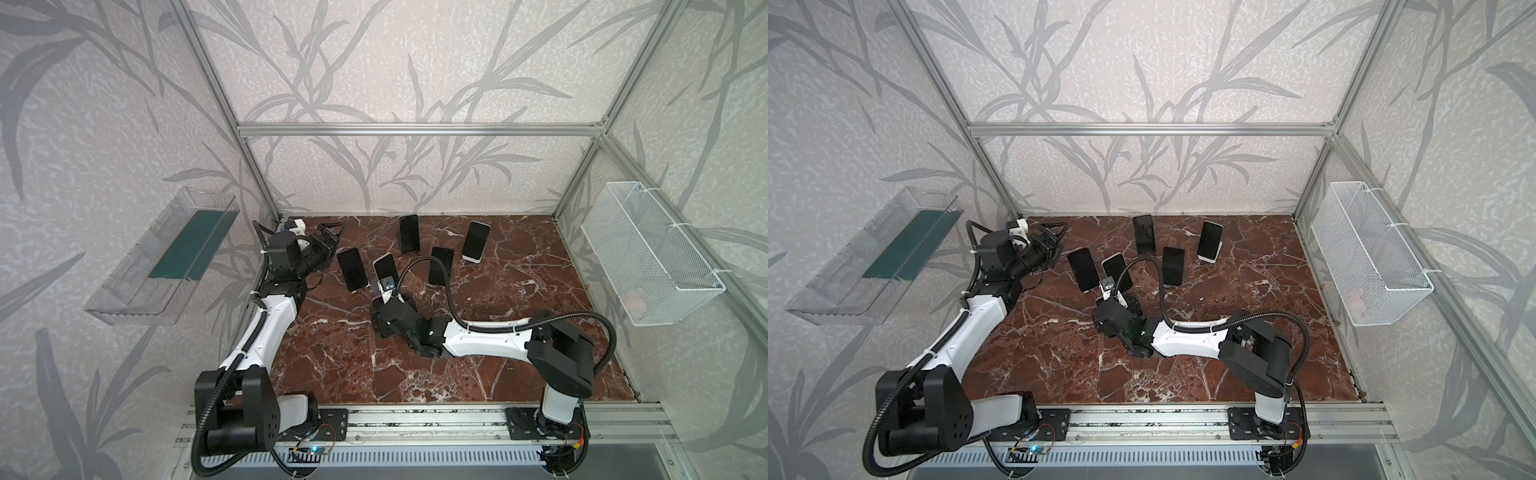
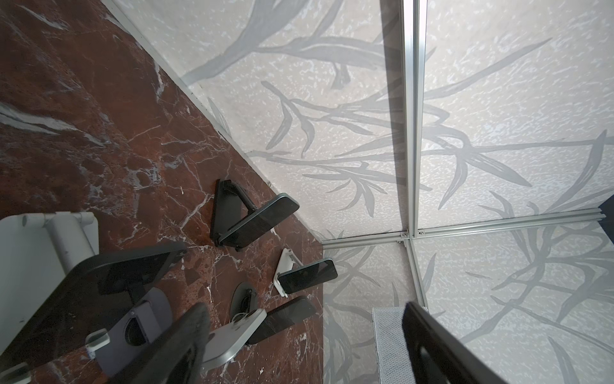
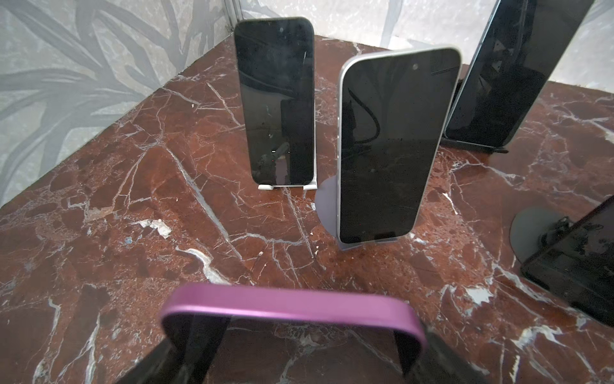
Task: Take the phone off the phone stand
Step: 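Close the right gripper on the top edge of the purple-cased phone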
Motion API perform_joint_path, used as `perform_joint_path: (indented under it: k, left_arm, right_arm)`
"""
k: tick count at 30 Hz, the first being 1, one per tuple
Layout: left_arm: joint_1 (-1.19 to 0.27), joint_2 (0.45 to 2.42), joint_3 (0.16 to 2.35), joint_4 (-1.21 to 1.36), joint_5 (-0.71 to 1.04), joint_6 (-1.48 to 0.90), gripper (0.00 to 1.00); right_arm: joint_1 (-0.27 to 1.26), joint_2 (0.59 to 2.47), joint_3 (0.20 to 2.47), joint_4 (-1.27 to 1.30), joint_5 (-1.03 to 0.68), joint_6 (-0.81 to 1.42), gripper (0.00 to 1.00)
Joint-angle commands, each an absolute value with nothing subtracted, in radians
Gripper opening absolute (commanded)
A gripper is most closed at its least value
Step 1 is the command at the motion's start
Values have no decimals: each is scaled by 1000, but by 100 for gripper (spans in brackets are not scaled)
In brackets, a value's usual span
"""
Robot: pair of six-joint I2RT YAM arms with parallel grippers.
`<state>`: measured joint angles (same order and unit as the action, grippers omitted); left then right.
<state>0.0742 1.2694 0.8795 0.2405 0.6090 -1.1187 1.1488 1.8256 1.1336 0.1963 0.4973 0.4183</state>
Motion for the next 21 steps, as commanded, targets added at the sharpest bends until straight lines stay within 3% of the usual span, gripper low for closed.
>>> perform_joint_path:
  k: [1, 21]
  left_arm:
    - [78, 1275, 878, 265, 629, -1122, 90]
    - [76, 1271, 878, 266, 630, -1114, 81]
  right_arm:
    - [1156, 1828, 1122, 240, 517, 400, 83]
    - [1155, 1815, 1095, 281, 475, 357, 61]
